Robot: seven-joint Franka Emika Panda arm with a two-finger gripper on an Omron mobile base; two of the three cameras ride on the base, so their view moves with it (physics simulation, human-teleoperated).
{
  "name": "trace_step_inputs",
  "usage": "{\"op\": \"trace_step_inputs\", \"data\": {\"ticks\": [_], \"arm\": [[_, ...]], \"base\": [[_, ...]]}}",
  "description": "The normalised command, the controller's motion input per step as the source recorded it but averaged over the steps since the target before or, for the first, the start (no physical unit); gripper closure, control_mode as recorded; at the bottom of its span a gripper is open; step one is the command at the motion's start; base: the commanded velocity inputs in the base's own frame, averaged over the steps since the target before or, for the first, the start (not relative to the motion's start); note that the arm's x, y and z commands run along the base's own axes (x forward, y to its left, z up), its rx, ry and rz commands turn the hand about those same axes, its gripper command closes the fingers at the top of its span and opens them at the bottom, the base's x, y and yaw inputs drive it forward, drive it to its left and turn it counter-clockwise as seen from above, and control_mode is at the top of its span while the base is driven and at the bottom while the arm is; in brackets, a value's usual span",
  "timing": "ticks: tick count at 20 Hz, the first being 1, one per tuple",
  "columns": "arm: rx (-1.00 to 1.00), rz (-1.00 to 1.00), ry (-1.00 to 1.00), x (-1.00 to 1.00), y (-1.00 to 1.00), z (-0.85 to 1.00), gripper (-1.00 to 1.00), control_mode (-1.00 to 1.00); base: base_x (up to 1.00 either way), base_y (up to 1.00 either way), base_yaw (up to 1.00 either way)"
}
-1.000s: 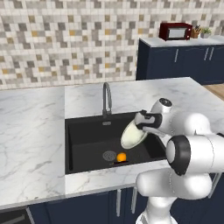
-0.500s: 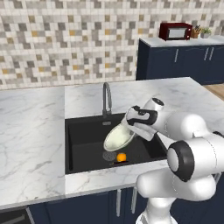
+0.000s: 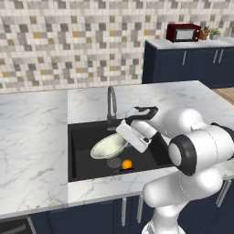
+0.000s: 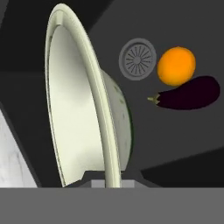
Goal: Dump the orange and eggplant from the bowl so the bowl can be washed. Place the bowl in the sink after clearing the leftovers.
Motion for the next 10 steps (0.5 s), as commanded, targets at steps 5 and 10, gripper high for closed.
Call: {"op": "trace_step_inputs", "data": {"ticks": [5,10], "arm": [[-0.03,0.00,0.03,0.03,0.48,-0.27,1.00,-1.00],[-0.15,0.00,0.06,0.06,0.44,-0.56,1.00,-1.00]], "base": [[0.00,0.00,0.00],[0.00,0.00,0.00]]}}
